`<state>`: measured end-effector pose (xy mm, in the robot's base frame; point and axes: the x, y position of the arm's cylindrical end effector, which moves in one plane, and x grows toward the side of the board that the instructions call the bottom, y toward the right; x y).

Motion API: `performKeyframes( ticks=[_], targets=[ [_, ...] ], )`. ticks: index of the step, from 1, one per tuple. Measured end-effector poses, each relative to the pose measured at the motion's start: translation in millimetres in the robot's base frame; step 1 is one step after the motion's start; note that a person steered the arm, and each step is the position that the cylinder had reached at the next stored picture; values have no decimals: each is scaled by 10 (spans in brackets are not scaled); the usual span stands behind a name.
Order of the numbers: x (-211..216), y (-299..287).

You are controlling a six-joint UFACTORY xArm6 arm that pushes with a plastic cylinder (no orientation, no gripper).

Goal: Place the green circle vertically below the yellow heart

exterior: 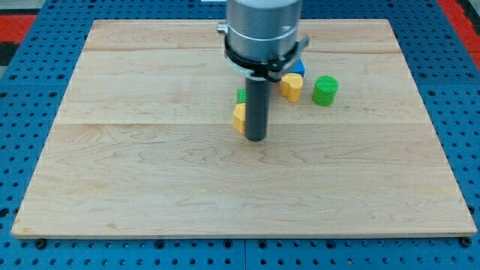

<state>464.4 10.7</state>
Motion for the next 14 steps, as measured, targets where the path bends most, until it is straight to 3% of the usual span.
performKeyframes(
  ticks=[1, 2, 3, 4, 5, 8, 9, 10, 14],
  targets=[
    [68, 229],
    [109, 926],
    [-273, 1941],
    [-720, 2160],
    [-936, 2034],
    [-817, 1496],
    [-1091, 1497],
    [-1075, 1321],
    [-465, 1128]
  ],
)
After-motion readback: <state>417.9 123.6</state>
